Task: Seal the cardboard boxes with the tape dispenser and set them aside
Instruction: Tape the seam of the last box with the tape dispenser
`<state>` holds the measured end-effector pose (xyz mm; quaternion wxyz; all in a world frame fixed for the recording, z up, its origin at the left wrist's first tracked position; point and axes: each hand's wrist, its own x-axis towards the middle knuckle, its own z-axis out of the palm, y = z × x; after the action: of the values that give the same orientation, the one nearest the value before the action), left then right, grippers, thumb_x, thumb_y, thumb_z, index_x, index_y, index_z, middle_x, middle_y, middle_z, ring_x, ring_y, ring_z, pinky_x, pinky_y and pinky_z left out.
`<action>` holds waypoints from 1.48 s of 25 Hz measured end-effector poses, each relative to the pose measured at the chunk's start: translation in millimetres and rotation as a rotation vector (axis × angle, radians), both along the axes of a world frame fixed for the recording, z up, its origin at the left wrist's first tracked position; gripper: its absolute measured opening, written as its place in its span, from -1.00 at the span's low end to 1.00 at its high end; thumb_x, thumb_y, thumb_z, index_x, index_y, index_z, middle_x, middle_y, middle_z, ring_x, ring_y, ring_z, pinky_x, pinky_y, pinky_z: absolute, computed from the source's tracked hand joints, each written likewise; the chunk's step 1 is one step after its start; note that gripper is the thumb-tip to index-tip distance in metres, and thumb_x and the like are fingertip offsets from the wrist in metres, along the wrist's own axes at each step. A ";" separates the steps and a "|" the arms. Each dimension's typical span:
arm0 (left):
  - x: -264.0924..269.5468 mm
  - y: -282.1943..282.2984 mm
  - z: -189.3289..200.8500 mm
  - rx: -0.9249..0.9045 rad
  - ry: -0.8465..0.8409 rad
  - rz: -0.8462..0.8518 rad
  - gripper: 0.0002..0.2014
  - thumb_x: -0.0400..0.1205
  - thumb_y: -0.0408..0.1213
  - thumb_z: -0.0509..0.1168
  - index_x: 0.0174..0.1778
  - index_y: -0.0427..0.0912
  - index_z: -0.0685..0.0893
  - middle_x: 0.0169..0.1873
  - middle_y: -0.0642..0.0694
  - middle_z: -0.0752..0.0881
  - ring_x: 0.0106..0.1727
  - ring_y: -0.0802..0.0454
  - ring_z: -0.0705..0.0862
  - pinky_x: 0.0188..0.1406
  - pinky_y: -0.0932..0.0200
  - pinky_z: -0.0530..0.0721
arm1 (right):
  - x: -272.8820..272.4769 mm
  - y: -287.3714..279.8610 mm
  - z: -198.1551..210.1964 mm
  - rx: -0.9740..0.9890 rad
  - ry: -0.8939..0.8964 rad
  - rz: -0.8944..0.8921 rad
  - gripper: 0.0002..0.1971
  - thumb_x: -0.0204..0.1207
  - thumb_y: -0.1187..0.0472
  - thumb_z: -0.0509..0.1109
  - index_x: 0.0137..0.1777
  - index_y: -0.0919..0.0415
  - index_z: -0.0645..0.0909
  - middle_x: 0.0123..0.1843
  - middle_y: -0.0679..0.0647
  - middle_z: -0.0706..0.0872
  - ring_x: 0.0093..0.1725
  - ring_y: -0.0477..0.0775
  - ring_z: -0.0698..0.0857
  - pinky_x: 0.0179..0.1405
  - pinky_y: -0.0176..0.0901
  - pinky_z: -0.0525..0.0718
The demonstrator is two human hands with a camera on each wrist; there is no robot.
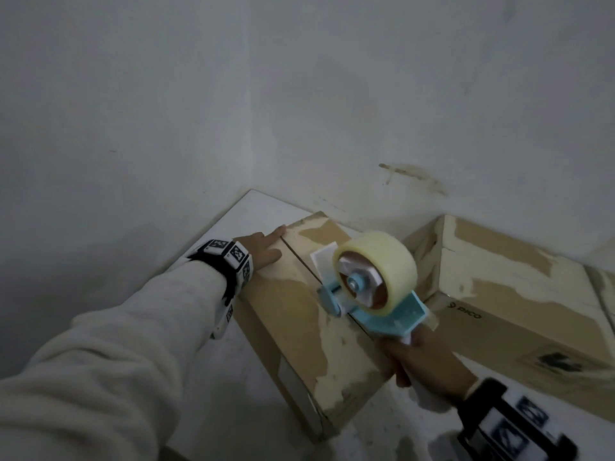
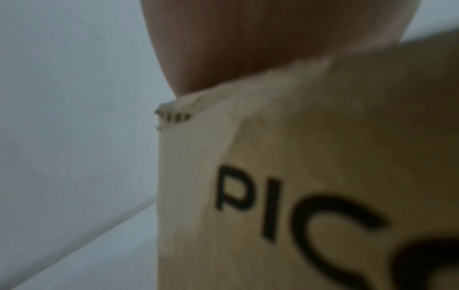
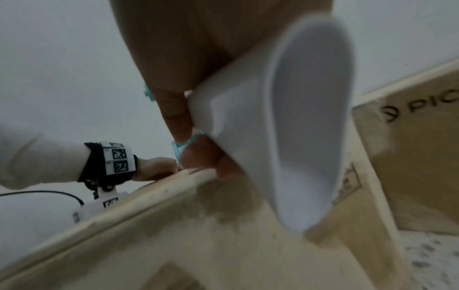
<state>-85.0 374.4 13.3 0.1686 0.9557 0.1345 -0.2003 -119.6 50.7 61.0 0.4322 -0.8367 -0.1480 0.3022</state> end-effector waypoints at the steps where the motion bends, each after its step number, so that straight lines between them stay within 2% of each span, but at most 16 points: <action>1: 0.2 -0.9 0.8 0.005 0.005 0.011 -0.35 0.68 0.04 -0.03 0.63 0.22 -0.23 0.54 -0.25 0.29 0.42 -0.25 0.46 0.37 -0.04 0.43 | -4.6 -4.6 -3.8 0.018 0.016 -0.028 -0.86 0.58 0.26 0.32 -0.17 0.01 0.59 -0.57 -0.04 0.64 -0.63 -0.06 0.52 -0.54 -0.19 0.54; 4: 1.7 -2.7 0.0 0.044 0.012 0.042 -0.32 0.65 0.08 0.01 0.63 0.24 -0.21 0.60 -0.20 0.20 0.52 -0.22 0.34 0.45 -0.07 0.33 | -7.5 -4.9 -17.0 0.079 0.017 -0.123 -0.88 0.56 0.30 0.34 -0.03 0.04 0.62 -0.31 0.11 0.70 -0.61 -0.03 0.55 -0.52 -0.10 0.57; 6: -0.9 -9.3 5.9 0.090 -0.049 0.062 -0.26 0.62 0.06 0.08 0.64 0.20 -0.20 0.67 -0.11 0.03 0.65 -0.15 0.12 0.58 -0.13 0.14 | -7.2 -1.3 -21.8 0.094 -0.007 -0.152 -0.87 0.55 0.31 0.35 -0.10 0.06 0.65 -0.28 0.14 0.71 -0.58 0.04 0.57 -0.49 -0.06 0.58; 8: -6.9 -16.5 18.9 0.051 -0.144 0.085 -0.15 0.56 0.07 0.17 0.66 0.11 -0.20 0.68 -0.07 -0.06 0.69 -0.08 -0.02 0.63 -0.13 0.02 | -3.4 7.2 -23.3 0.072 -0.047 -0.139 -0.88 0.55 0.28 0.34 -0.16 0.05 0.63 -0.30 0.11 0.71 -0.54 0.12 0.58 -0.46 -0.04 0.59; 11: -26.4 -36.0 35.5 -0.002 -0.250 0.087 0.01 0.39 0.25 0.24 0.67 -0.07 -0.07 0.67 -0.13 0.02 0.68 -0.09 0.03 0.63 -0.06 0.09 | 15.1 33.8 -23.7 0.019 -0.147 -0.085 -0.88 0.54 0.20 0.32 -0.23 0.08 0.59 -0.36 0.10 0.69 -0.51 0.12 0.64 -0.40 0.05 0.67; 14: -54.5 -76.8 19.1 0.096 -0.341 0.017 0.10 0.28 0.42 0.35 0.60 -0.16 0.13 0.57 -0.15 0.17 0.61 -0.22 0.14 0.54 -0.04 0.14 | 44.9 68.9 -24.6 -0.010 -0.228 -0.036 -0.84 0.52 0.12 0.31 -0.26 0.13 0.60 -0.45 0.13 0.68 -0.44 0.18 0.69 -0.20 0.12 0.74; 16: -64.6 -105.8 1.3 0.124 -0.215 -0.002 0.30 0.18 0.52 0.31 0.65 -0.21 -0.07 0.65 -0.17 -0.05 0.67 -0.22 -0.08 0.61 -0.16 -0.08 | 58.7 89.0 -22.7 -0.035 -0.242 -0.009 -0.78 0.52 0.09 0.32 -0.24 0.21 0.61 -0.55 0.09 0.63 -0.47 0.17 0.66 -0.18 0.06 0.74; 17: -65.0 -115.4 -7.8 0.145 -0.156 0.017 0.34 0.21 0.53 0.27 0.66 -0.25 -0.20 0.66 -0.21 -0.18 0.68 -0.21 -0.21 0.61 -0.22 -0.18 | 61.6 95.5 -21.6 -0.052 -0.250 0.001 -0.77 0.51 0.06 0.33 -0.20 0.23 0.62 -0.58 0.05 0.61 -0.51 0.13 0.65 -0.25 -0.03 0.72; 18: -62.6 -120.7 -13.9 0.164 -0.155 0.061 0.30 0.28 0.51 0.23 0.64 -0.27 -0.26 0.66 -0.22 -0.24 0.68 -0.19 -0.27 0.62 -0.24 -0.22 | 63.7 99.4 -22.3 -0.067 -0.251 0.003 -0.75 0.51 0.03 0.34 -0.17 0.24 0.63 -0.63 0.00 0.59 -0.57 0.05 0.63 -0.37 -0.16 0.67; 20: -56.5 -124.5 -20.2 0.184 -0.209 0.143 0.15 0.43 0.42 0.15 0.64 -0.29 -0.25 0.66 -0.23 -0.22 0.68 -0.17 -0.25 0.65 -0.23 -0.20 | 64.1 99.5 -22.3 -0.087 -0.233 -0.009 -0.70 0.49 -0.01 0.36 -0.14 0.26 0.67 -0.73 -0.02 0.56 -0.69 -0.04 0.58 -0.56 -0.30 0.54; 23: -55.7 -128.4 -22.2 0.222 -0.213 0.173 0.07 0.50 0.38 0.09 0.64 -0.30 -0.25 0.67 -0.23 -0.20 0.69 -0.17 -0.22 0.63 -0.22 -0.20 | 60.1 89.9 -19.3 -0.094 -0.228 0.008 -0.72 0.49 0.01 0.37 -0.25 0.25 0.65 -0.67 0.04 0.56 -0.70 -0.01 0.57 -0.61 -0.32 0.49; 25: -55.6 -129.8 -22.8 0.224 -0.208 0.168 0.07 0.49 0.37 0.10 0.64 -0.29 -0.25 0.67 -0.22 -0.18 0.69 -0.17 -0.20 0.63 -0.21 -0.19 | 52.8 75.9 -15.2 -0.095 -0.217 0.011 -0.72 0.49 0.04 0.38 -0.40 0.14 0.54 -0.61 0.05 0.57 -0.69 -0.01 0.58 -0.62 -0.31 0.51; 27: -54.9 -129.1 -23.6 0.219 -0.247 0.181 0.08 0.48 0.37 0.13 0.65 -0.28 -0.21 0.67 -0.22 -0.14 0.69 -0.18 -0.16 0.64 -0.21 -0.16 | 42.3 54.3 -14.1 -0.105 -0.222 0.004 -0.70 0.49 0.07 0.38 -0.45 0.05 0.48 -0.58 0.02 0.57 -0.69 -0.06 0.57 -0.64 -0.31 0.51; 33: -58.6 -132.9 -19.8 0.215 -0.259 0.192 0.06 0.48 0.33 0.18 0.64 -0.27 -0.19 0.67 -0.25 -0.15 0.68 -0.25 -0.15 0.65 -0.23 -0.10 | 5.5 -7.8 -23.1 0.084 -0.106 -0.098 -0.85 0.47 0.19 0.44 -0.31 0.11 0.59 -0.59 0.02 0.52 -0.66 -0.04 0.49 -0.60 -0.16 0.58; 35: -55.2 -131.4 -14.1 0.203 -0.243 0.161 0.05 0.46 0.30 0.24 0.65 -0.16 -0.20 0.66 -0.22 -0.21 0.67 -0.27 -0.15 0.63 -0.26 -0.03 | 5.7 -12.8 -25.4 0.101 -0.073 -0.080 -0.91 0.47 0.15 0.45 -0.22 0.10 0.61 -0.57 0.02 0.57 -0.61 0.03 0.58 -0.50 -0.08 0.64; 37: -45.1 -126.1 -7.2 0.237 -0.251 0.044 0.07 0.42 0.25 0.33 0.66 -0.05 -0.20 0.66 -0.14 -0.22 0.67 -0.23 -0.13 0.59 -0.27 0.07 | 12.7 -13.9 -25.5 0.070 -0.054 -0.054 -0.92 0.45 0.15 0.47 -0.17 0.08 0.61 -0.49 0.04 0.65 -0.51 0.07 0.68 -0.45 -0.12 0.64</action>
<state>-130.0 248.3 6.1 0.0746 0.9832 0.1559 -0.0586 -106.9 36.8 35.5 0.4651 -0.8325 -0.1475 0.2624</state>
